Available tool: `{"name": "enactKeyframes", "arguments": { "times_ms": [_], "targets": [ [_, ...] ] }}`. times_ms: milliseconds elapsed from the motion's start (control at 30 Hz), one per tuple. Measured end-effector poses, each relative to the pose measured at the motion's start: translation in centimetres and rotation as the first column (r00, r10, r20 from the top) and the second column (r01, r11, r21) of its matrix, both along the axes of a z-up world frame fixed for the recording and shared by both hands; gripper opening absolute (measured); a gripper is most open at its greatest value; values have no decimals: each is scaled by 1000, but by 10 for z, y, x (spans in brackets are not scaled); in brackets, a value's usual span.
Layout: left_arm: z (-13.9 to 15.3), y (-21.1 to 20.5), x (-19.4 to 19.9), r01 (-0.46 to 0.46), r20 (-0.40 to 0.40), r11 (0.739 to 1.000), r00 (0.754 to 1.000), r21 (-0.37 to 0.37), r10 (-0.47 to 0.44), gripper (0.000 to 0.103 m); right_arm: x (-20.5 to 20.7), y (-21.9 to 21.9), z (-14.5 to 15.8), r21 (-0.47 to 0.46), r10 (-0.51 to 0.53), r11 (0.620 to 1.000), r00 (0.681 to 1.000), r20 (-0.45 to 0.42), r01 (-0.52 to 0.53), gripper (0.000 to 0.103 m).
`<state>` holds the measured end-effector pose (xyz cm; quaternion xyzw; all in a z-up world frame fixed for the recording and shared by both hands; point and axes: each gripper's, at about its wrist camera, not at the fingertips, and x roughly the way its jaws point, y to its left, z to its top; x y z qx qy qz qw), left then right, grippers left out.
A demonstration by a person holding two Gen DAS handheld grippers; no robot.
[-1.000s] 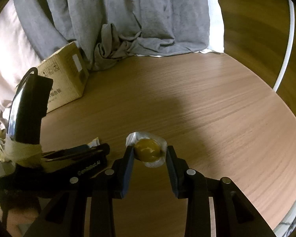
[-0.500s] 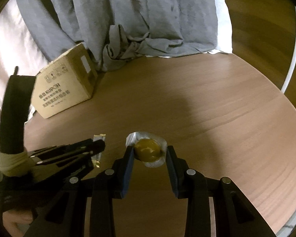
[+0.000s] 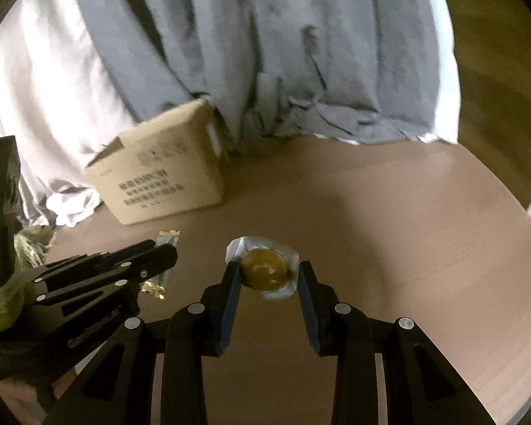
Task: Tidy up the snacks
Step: 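Carry the white-gold candy and gold cup candy up over the box with both tools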
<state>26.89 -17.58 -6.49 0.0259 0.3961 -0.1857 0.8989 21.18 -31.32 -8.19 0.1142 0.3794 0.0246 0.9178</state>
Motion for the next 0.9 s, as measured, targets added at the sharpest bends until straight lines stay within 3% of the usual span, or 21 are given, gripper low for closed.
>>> {"name": "enactKeyframes", "arguments": {
  "times_ms": [333,900],
  "targets": [
    [49,65,1,-82,130,996,988,-34,86,19,22,54,48,-13,101,995,987,123,-100,34],
    [115,142,35,-201,295,979,934,-29,200,19,83,131,110,-51,264,964,925,274,-260,34]
  ]
}}
